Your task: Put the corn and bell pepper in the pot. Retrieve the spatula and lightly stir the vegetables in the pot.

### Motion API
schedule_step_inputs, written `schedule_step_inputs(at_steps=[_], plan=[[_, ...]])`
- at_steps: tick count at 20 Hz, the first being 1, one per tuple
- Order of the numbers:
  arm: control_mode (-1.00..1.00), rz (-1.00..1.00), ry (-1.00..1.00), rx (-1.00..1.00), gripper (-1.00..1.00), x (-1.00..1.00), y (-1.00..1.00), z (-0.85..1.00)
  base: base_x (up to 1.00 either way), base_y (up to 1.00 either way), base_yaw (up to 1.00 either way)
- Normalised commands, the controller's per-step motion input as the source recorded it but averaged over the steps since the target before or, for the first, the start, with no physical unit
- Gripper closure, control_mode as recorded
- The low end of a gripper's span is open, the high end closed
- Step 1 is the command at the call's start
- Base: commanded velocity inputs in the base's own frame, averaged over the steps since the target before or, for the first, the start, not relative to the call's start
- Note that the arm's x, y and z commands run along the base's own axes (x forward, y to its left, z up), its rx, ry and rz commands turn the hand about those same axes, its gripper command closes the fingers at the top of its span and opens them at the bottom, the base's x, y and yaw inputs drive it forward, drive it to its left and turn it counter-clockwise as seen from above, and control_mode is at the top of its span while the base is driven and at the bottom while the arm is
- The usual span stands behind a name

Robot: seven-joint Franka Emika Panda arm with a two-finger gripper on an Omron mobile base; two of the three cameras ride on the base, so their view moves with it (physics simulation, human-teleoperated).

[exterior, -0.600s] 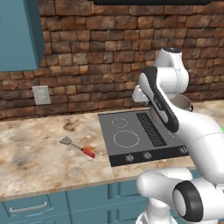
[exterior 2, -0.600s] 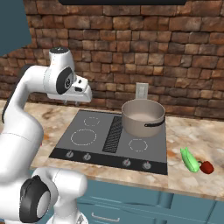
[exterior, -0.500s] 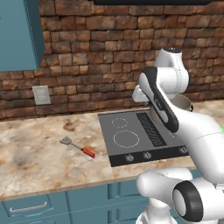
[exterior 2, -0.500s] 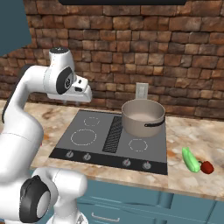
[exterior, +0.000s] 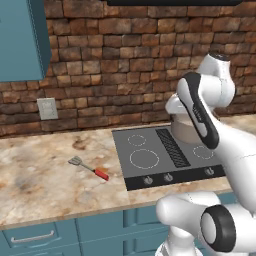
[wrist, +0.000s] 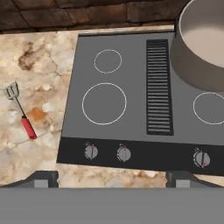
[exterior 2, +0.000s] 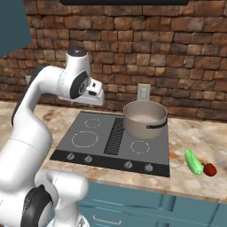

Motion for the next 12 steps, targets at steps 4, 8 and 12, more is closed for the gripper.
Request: schedule_step_inputs(at_steps=[4,8,12], plan=[[-1.00,0.00,-0.24,0.13,-1.00,-0.47,-0.45,0.00,0.00,0.00,0.00],[-1.00,0.00,-0.20,0.05,-1.00,-0.21,-1.00,-0.02,0.00,0.00,0.00],[-1.00,0.00,-0.06,0.01,-1.00,-0.17,-1.00,-0.15,0.00,0.00,0.00]])
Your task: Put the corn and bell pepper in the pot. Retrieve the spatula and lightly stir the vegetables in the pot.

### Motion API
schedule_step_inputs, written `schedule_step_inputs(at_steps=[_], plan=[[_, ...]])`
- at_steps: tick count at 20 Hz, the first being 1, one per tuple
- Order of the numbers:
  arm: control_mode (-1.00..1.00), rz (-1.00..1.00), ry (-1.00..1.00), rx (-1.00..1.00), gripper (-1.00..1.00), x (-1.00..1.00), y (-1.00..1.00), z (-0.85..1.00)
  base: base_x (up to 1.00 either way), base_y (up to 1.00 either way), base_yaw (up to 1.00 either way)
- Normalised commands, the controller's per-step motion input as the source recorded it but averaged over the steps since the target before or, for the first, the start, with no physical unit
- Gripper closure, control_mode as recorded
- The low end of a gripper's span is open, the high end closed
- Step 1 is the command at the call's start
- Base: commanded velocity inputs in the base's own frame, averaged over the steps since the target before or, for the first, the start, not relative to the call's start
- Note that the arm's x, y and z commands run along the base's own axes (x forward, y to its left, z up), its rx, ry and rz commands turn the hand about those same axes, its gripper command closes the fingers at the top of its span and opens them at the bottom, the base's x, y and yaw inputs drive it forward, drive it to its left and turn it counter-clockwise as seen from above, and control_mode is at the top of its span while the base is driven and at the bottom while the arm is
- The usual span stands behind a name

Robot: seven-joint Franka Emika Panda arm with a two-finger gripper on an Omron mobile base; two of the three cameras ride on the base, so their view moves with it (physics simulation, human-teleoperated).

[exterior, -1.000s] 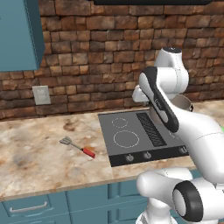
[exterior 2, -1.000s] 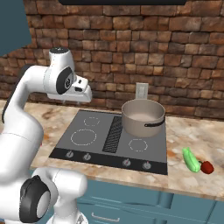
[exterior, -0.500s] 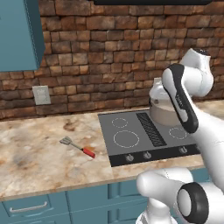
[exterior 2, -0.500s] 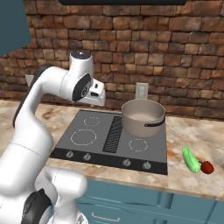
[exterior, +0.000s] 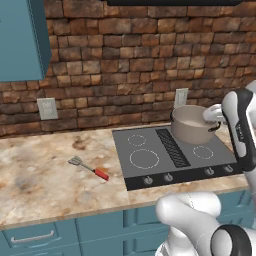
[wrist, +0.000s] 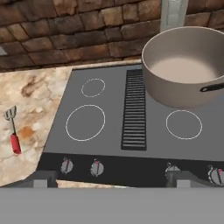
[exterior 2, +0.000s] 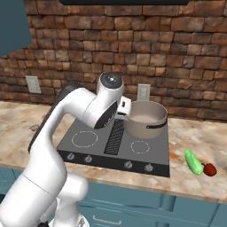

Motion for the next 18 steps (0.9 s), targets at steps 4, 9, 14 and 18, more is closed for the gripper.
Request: schedule_step_inputs(at_steps=[4,9,14,18], plan=[[-1.00,0.00,0.04,-0.04,-1.00,0.00,-0.84,0.00,0.00,0.00,0.00],[-1.00,0.00,0.35,-0.24,-1.00,0.28,-0.49,0.04,0.00,0.00,0.00],[-1.00,0.00,0.18,-0.10,-1.00,0.28,-0.62,-0.18,0.00,0.00,0.00],[-1.00,0.00,0.03,0.00,-1.00,0.03,-0.74,-0.34,0.00,0.00,0.00]])
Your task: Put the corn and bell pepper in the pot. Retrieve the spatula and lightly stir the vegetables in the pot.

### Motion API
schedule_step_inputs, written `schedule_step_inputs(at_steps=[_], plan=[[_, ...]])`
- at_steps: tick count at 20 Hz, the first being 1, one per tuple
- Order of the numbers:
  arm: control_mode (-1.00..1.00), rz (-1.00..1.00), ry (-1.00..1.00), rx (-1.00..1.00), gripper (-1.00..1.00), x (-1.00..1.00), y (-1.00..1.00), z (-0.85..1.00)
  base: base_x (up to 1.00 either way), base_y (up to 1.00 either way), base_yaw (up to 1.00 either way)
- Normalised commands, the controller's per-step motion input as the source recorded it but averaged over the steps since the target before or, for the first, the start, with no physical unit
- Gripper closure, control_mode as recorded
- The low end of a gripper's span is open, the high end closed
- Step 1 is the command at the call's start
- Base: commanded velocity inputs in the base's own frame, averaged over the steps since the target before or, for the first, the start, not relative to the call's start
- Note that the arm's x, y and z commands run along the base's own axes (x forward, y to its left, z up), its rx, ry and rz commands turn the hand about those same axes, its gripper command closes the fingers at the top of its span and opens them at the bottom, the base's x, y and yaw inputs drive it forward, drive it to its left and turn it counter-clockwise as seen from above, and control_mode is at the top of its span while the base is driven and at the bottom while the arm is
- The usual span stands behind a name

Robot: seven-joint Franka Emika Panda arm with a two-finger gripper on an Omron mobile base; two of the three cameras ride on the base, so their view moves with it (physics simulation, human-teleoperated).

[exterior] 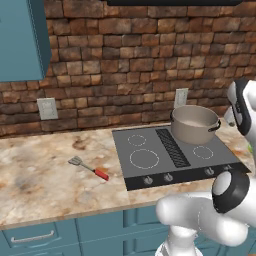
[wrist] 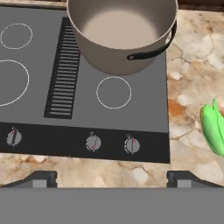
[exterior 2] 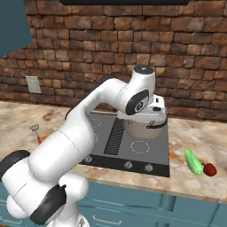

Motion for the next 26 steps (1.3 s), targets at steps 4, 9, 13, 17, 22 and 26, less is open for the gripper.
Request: schedule_step_inputs(at_steps=[4,9,13,17,22,26], plan=[[-1.00,-0.01,0.04,0.00,-1.00,0.15,-0.78,-0.44,0.00,0.00,0.00],[-1.00,-0.02,0.12,0.00,-1.00,0.14,-0.94,-0.49,0.00,0.00,0.00],[-1.00,0.00,0.18,0.00,-1.00,0.17,-0.92,-0.14,0.00,0.00,0.00],[-1.00,0.00,0.10,0.00,-1.00,0.06,-0.82,-0.19,0.00,0.00,0.00],[-1.00,0.00,0.05,0.00,-1.00,0.01,-0.24,-0.26,0.00,0.00,0.00],[-1.00,0.00,0.11,0.00,-1.00,0.00,-0.16,-0.35,0.00,0.00,0.00]])
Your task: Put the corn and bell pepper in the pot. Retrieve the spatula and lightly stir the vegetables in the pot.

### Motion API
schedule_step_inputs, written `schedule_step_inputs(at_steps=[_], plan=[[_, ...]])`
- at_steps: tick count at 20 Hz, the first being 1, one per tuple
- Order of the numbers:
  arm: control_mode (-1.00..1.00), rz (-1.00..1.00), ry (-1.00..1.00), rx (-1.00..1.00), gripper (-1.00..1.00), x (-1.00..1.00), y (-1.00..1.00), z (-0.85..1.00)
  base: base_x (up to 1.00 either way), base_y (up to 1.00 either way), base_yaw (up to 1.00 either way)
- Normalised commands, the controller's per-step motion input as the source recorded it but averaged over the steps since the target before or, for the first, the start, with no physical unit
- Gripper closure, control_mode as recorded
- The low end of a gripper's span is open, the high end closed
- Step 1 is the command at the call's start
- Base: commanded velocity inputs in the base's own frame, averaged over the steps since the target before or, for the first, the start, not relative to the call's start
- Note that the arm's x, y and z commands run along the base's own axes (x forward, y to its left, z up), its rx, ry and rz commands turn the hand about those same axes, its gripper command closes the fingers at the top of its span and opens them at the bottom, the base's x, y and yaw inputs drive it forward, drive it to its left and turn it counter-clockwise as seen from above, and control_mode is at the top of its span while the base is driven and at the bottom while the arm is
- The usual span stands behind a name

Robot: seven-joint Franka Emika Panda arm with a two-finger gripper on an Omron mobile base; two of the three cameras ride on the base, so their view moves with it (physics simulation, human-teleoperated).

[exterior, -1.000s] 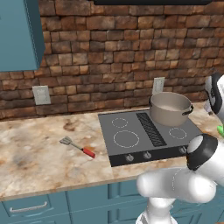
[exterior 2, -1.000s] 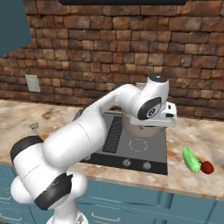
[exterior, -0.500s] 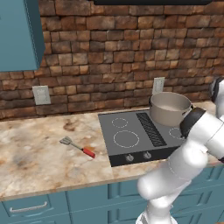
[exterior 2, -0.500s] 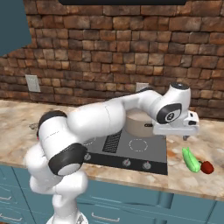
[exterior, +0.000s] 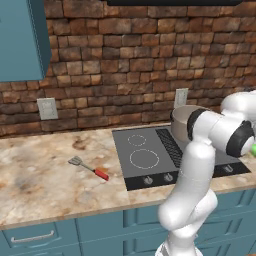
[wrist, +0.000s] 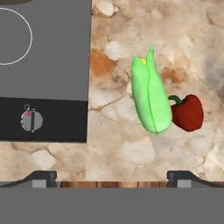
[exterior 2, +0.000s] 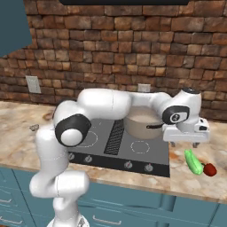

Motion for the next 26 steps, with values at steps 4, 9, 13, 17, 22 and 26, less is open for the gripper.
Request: schedule_step_inputs(at_steps=[4,9,13,17,22,26], plan=[[-1.00,0.02,0.01,0.12,-1.00,0.28,-0.23,-0.64,0.00,0.00,0.00],[-1.00,0.08,-0.04,0.22,-1.00,0.35,-0.05,-0.54,0.00,0.00,0.00],[-1.00,0.01,0.04,0.00,-1.00,0.06,-0.18,0.01,0.00,0.00,0.00],[-1.00,0.00,0.08,0.00,-1.00,0.04,-0.07,0.02,0.00,0.00,0.00],[-1.00,0.02,0.00,0.00,-1.00,0.22,-0.10,-0.38,0.00,0.00,0.00],[-1.00,0.06,0.00,0.00,-1.00,0.38,-0.12,-0.26,0.00,0.00,0.00]])
